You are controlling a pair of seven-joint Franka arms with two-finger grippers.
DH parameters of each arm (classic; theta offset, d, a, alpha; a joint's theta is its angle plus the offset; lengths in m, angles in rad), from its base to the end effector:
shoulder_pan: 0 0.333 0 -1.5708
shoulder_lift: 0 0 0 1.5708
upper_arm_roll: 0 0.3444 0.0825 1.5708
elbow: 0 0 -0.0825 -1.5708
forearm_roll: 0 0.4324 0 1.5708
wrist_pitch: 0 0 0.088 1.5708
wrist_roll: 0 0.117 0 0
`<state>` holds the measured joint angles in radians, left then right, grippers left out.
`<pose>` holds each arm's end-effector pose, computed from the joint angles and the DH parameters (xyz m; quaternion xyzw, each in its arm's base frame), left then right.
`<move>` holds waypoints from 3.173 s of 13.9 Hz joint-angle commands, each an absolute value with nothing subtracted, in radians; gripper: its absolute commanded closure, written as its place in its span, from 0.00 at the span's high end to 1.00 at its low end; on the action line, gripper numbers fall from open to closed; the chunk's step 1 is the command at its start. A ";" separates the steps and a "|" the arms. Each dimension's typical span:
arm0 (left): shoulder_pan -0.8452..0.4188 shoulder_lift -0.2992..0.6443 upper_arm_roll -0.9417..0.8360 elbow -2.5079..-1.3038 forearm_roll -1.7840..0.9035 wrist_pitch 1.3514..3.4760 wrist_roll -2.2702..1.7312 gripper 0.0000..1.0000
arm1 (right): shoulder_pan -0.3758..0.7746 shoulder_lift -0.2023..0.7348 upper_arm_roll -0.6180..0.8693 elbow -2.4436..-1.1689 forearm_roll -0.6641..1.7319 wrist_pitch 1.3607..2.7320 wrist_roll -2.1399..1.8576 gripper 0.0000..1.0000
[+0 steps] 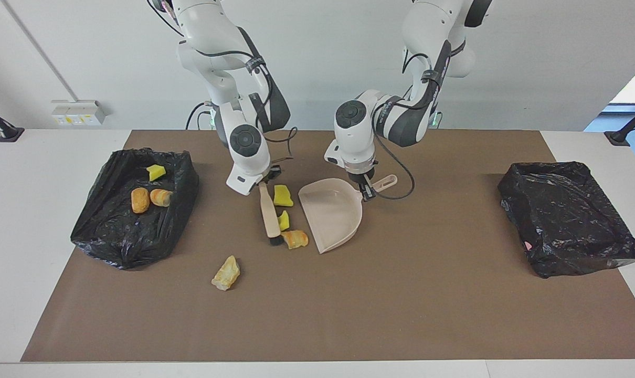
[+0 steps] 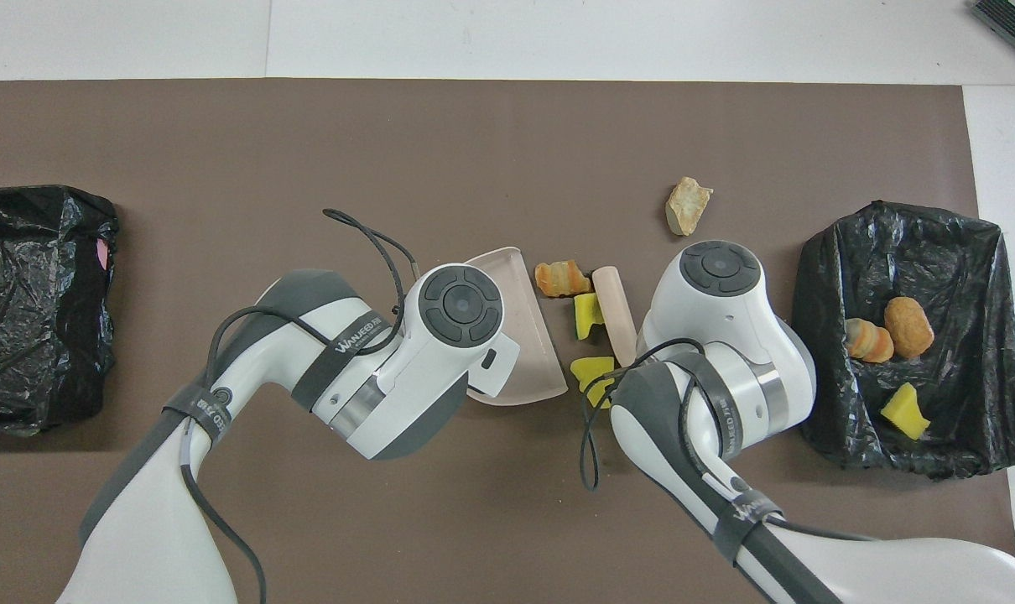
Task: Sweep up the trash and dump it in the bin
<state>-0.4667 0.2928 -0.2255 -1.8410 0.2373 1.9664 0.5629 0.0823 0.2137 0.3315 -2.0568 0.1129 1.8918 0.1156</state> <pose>0.5210 -0.3996 0.3531 -0.7731 0.6252 0.0732 0.0777 0.5252 0.2388 0.3031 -0.9720 -0.1213 0.1985 0.0331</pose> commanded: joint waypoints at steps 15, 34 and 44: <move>-0.460 0.242 -0.213 -1.933 0.238 1.991 0.577 0.00 | 0.002 0.107 0.318 -1.901 -0.019 1.649 -0.018 0.00; -0.442 0.242 -0.213 -1.936 0.235 1.974 0.472 0.00 | -0.011 0.420 0.330 -1.766 0.042 1.720 -0.123 0.00; -0.436 0.242 -0.215 -1.942 0.233 1.991 0.491 0.00 | 0.179 0.373 0.341 -1.803 0.428 1.778 0.140 0.00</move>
<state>-0.4497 0.2726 -0.2129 -1.9017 0.2345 1.9720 0.4901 0.1913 0.3979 0.3380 -1.7875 0.3956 1.7962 0.1154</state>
